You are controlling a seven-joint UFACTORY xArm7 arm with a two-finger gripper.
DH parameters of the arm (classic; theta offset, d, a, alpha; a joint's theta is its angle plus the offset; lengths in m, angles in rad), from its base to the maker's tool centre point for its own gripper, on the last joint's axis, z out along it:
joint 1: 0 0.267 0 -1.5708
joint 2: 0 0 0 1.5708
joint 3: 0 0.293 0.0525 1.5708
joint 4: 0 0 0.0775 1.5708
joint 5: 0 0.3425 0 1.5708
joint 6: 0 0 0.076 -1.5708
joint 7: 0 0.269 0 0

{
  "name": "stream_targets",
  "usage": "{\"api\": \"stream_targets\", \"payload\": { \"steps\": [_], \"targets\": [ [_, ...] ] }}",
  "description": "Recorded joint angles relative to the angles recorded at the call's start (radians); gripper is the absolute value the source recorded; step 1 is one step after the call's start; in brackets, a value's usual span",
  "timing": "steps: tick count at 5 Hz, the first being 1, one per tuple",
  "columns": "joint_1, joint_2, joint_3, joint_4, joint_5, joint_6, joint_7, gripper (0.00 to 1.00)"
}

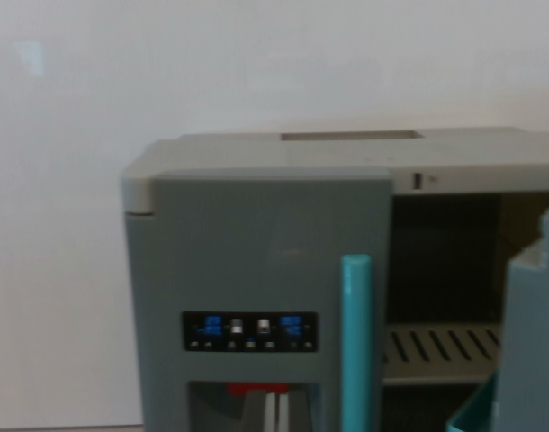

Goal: Close fridge door

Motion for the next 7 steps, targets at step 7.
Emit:
{"api": "stream_targets", "payload": {
  "steps": [7],
  "targets": [
    [0.0,0.068,-0.245,0.0,0.0,0.0,0.0,1.0]
  ]
}}
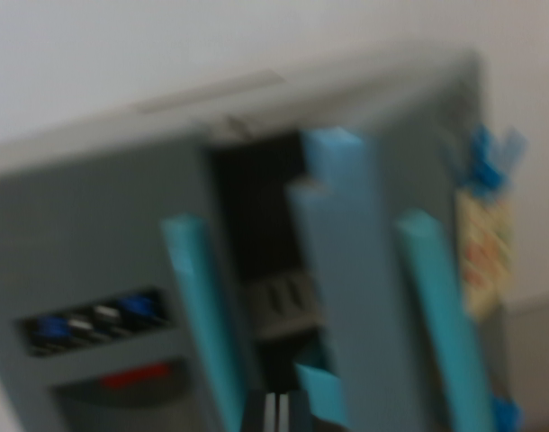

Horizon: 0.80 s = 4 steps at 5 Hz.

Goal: Close fridge door

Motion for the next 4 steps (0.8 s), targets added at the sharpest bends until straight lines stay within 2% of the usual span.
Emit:
{"api": "stream_targets", "payload": {
  "steps": [1,2,3,4],
  "targets": [
    [0.0,0.0,0.0,0.0,0.0,0.0,0.0,1.0],
    [0.0,0.058,-0.069,0.0,0.0,0.0,0.0,1.0],
    [0.0,0.058,-0.069,0.0,0.0,0.0,0.0,1.0],
    [0.0,0.114,-0.126,0.0,0.0,0.0,0.0,1.0]
  ]
}}
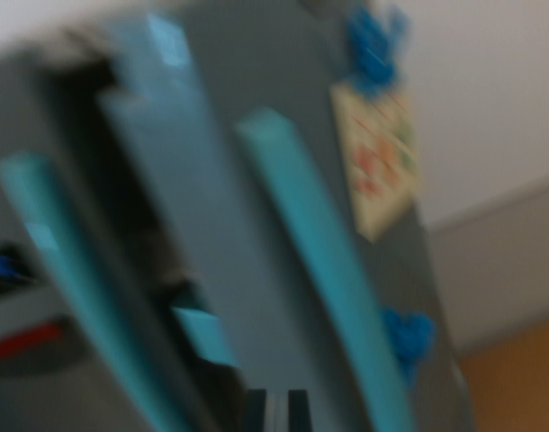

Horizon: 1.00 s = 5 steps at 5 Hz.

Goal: Close fridge door

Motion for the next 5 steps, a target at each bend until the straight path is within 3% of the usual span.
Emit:
{"api": "stream_targets", "payload": {
  "steps": [1,2,3,4,5],
  "targets": [
    [0.0,0.0,0.0,0.0,0.0,0.0,0.0,1.0],
    [0.0,0.056,-0.045,0.002,0.0,0.0,0.0,1.0],
    [0.0,0.056,-0.045,0.002,0.0,0.0,0.0,1.0],
    [0.0,0.113,-0.073,0.008,0.0,0.0,0.0,1.0],
    [0.0,0.113,-0.073,0.008,0.0,0.0,0.0,1.0]
  ]
}}
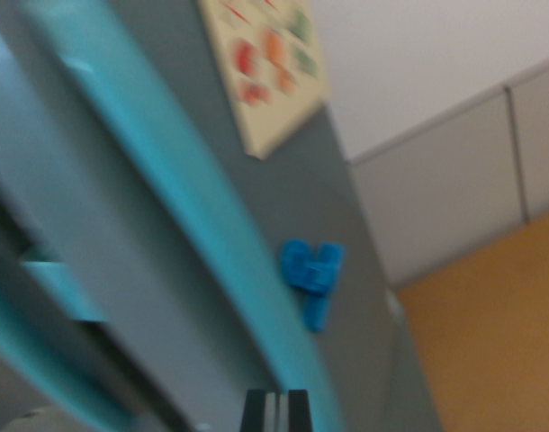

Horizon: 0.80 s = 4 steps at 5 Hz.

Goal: Close fridge door

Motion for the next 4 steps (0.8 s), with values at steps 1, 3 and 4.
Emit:
{"api": "stream_targets", "payload": {
  "steps": [1,3,4],
  "targets": [
    [0.0,0.066,-0.019,0.029,0.0,0.0,0.0,1.0],
    [0.0,0.137,-0.02,0.083,0.0,0.0,0.0,1.0],
    [0.0,0.137,-0.02,0.083,0.0,0.0,0.0,1.0]
  ]
}}
